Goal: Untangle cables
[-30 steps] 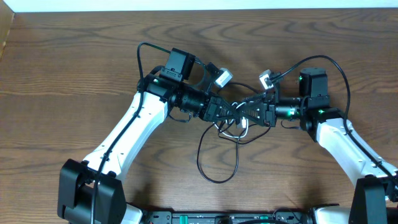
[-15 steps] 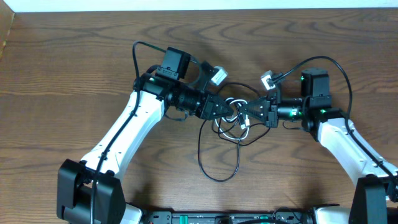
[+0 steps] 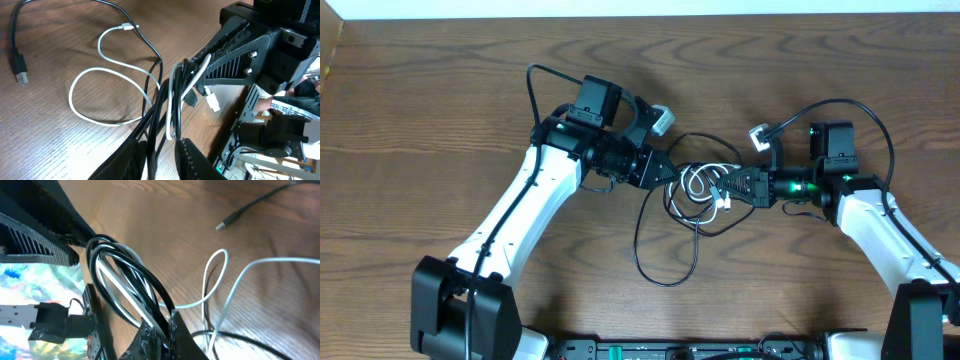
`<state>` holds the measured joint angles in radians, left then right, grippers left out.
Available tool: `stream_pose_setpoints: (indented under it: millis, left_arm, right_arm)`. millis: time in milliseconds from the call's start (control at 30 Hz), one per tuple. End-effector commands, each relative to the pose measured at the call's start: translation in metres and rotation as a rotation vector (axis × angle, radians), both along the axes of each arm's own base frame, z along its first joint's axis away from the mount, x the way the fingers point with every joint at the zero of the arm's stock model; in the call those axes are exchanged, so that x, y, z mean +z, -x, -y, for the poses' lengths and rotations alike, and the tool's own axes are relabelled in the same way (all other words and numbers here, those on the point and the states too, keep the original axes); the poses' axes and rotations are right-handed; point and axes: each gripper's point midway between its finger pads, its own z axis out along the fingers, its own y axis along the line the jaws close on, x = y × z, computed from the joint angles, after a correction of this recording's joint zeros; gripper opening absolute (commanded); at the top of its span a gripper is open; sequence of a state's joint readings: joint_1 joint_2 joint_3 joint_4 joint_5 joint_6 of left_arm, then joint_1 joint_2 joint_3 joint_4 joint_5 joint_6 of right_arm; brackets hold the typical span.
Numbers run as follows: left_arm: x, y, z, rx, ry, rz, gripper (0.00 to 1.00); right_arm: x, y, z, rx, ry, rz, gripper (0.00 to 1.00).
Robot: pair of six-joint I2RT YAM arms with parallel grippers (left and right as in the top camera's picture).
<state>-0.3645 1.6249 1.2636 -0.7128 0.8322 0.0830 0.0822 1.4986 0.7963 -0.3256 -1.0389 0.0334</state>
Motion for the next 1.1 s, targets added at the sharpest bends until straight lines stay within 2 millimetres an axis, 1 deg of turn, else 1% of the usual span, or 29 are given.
stream_pose_setpoints:
  millis: [0, 33, 100, 233, 500, 533, 600, 700, 767, 800, 900, 1067]
  left_arm:
    - [0.004, 0.0, -0.003, 0.003, -0.005, 0.019, 0.26]
    - [0.004, 0.001, -0.002, 0.003, -0.005, 0.018, 0.31]
    - [0.004, 0.002, 0.0, -0.004, -0.004, 0.018, 0.32]
    - [0.002, 0.008, 0.008, -0.031, -0.006, 0.016, 0.32]
    - [-0.006, 0.014, 0.019, -0.065, -0.012, 0.001, 0.31]
    - [-0.006, 0.014, 0.019, -0.065, -0.013, -0.001, 0.3]
    - [-0.006, 0.014, 0.019, -0.065, -0.013, -0.001, 0.24]
    - [-0.006, 0.014, 0.019, -0.065, -0.013, -0.001, 0.2]
    - [-0.006, 0.014, 0.019, -0.065, -0.013, -0.001, 0.19]
    - [-0.006, 0.014, 0.019, -0.065, -0.013, -0.001, 0.15]
    - [-0.007, 0.014, 0.018, -0.064, -0.014, -0.001, 0.08]
    - [-0.008, 0.012, 0.017, -0.058, -0.026, 0.004, 0.08]
  right_arm:
    - [0.003, 0.002, -0.001, 0.012, -0.018, -0.004, 0.01]
    - [0.005, 0.003, -0.002, 0.018, -0.028, -0.004, 0.01]
    - [0.009, 0.005, -0.004, 0.033, -0.053, -0.001, 0.01]
    - [0.014, 0.009, -0.008, 0.056, -0.089, -0.003, 0.01]
    - [0.014, 0.015, -0.018, 0.094, -0.088, -0.001, 0.01]
    - [0.014, 0.015, -0.019, 0.095, -0.087, 0.0, 0.01]
    - [0.014, 0.015, -0.018, 0.091, -0.082, 0.003, 0.01]
    - [0.014, 0.015, -0.018, 0.091, -0.082, 0.003, 0.01]
    - [0.014, 0.015, -0.018, 0.091, -0.082, 0.003, 0.01]
    - [0.014, 0.015, -0.018, 0.091, -0.082, 0.003, 0.01]
    - [0.014, 0.015, -0.018, 0.091, -0.082, 0.003, 0.01]
    - [0.013, 0.015, -0.018, 0.091, -0.081, -0.001, 0.01]
